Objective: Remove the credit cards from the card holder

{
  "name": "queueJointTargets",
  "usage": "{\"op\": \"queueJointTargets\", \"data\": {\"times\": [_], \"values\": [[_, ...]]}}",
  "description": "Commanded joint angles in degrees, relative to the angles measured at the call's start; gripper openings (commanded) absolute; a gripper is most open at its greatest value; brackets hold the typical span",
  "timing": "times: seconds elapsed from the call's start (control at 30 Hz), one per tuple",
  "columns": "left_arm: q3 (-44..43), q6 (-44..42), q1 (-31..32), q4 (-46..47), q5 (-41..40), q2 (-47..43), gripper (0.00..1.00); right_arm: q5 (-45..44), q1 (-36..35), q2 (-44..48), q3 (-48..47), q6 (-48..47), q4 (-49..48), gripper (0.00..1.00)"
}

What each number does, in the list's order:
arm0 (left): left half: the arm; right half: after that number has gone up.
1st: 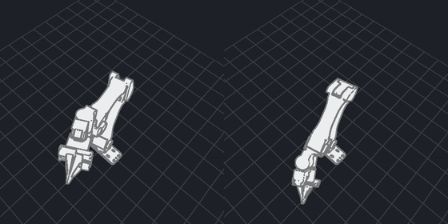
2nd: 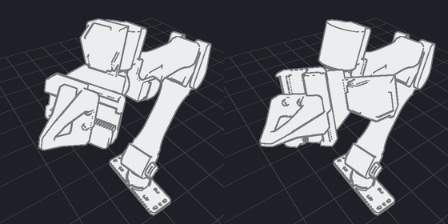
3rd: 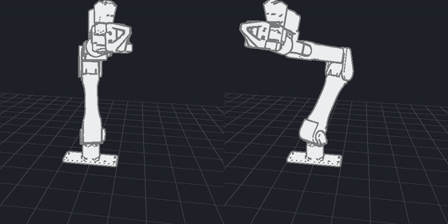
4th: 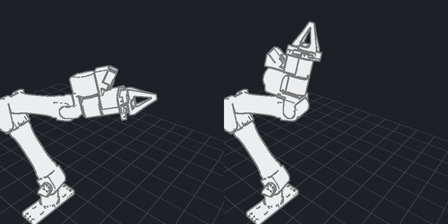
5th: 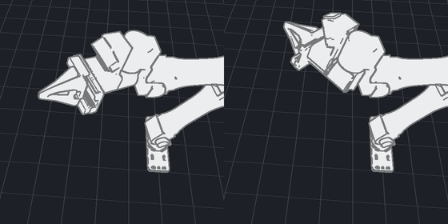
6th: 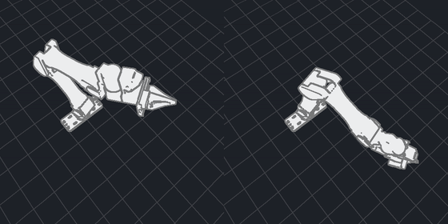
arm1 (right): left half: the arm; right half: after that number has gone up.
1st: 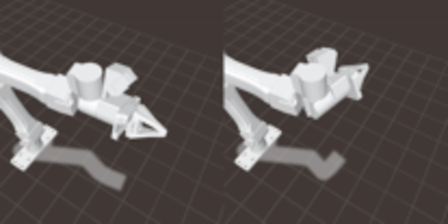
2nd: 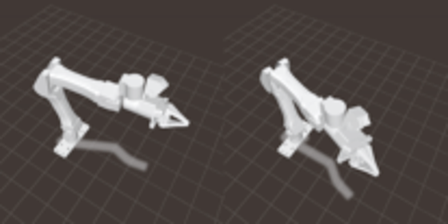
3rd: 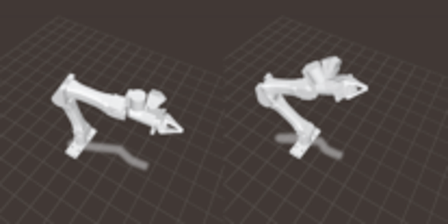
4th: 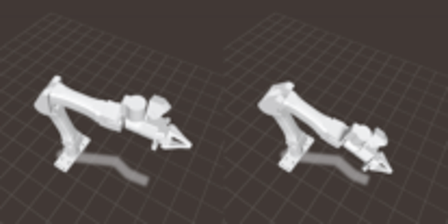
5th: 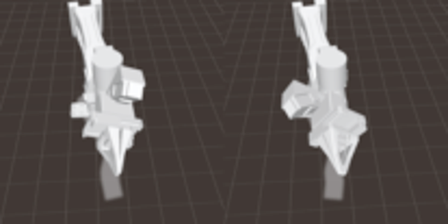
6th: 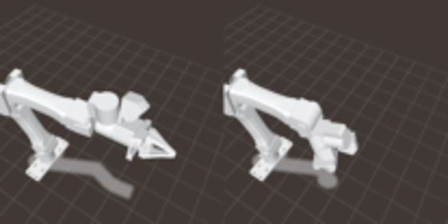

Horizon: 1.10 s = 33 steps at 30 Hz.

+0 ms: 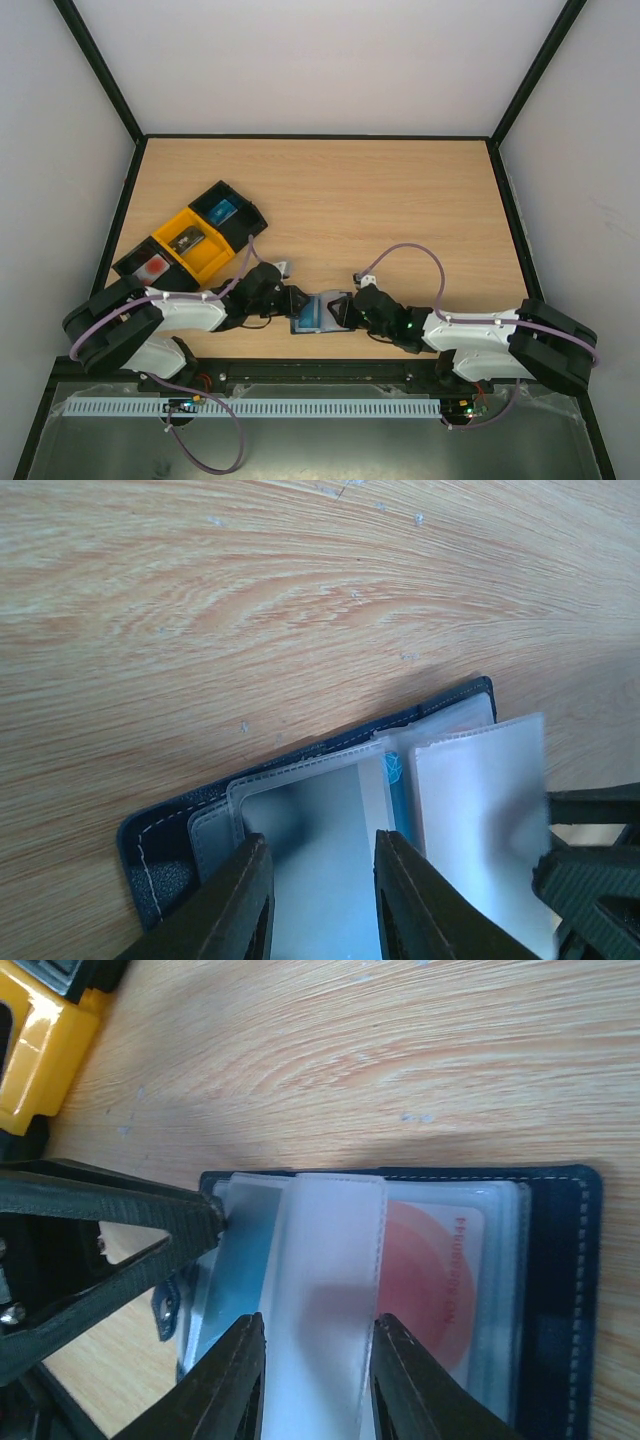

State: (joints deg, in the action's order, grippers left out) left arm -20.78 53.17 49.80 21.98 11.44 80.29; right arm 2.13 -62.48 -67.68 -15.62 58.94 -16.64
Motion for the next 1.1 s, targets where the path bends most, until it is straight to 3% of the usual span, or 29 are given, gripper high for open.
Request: {"op": "queueJointTargets", "data": {"times": [0.0,0.13,0.23,0.33,0.7,0.8,1.07], "values": [[1.94,0.98,-0.18,-1.91,0.61,-0.04,0.32,3.55,0.08,0.04,-0.75,-0.39,-4.43,0.31],[1.37,1.77,-0.17,-3.38,0.98,-3.41,0.33,7.94,0.06,-1.45,-1.03,0.67,-10.72,0.33],[0.39,2.69,-0.26,-7.15,-1.45,-7.80,0.46,10.99,0.08,-3.07,-1.70,1.43,-15.15,0.38],[-0.30,3.53,-0.59,-11.10,-3.98,-12.01,0.49,12.40,0.07,-4.61,-2.47,2.08,-17.17,0.45],[0.13,7.10,-1.08,-13.72,-4.50,-22.08,0.55,14.62,0.08,-8.93,-4.94,1.88,-19.95,0.40],[-0.20,6.93,-1.09,-12.87,-3.55,-22.19,0.55,11.91,0.08,-6.35,-4.34,0.69,-16.27,0.38],[-0.90,5.57,-0.08,-5.36,3.20,-13.76,0.45,-4.69,0.23,7.05,-1.62,-1.68,6.31,0.23]]}}
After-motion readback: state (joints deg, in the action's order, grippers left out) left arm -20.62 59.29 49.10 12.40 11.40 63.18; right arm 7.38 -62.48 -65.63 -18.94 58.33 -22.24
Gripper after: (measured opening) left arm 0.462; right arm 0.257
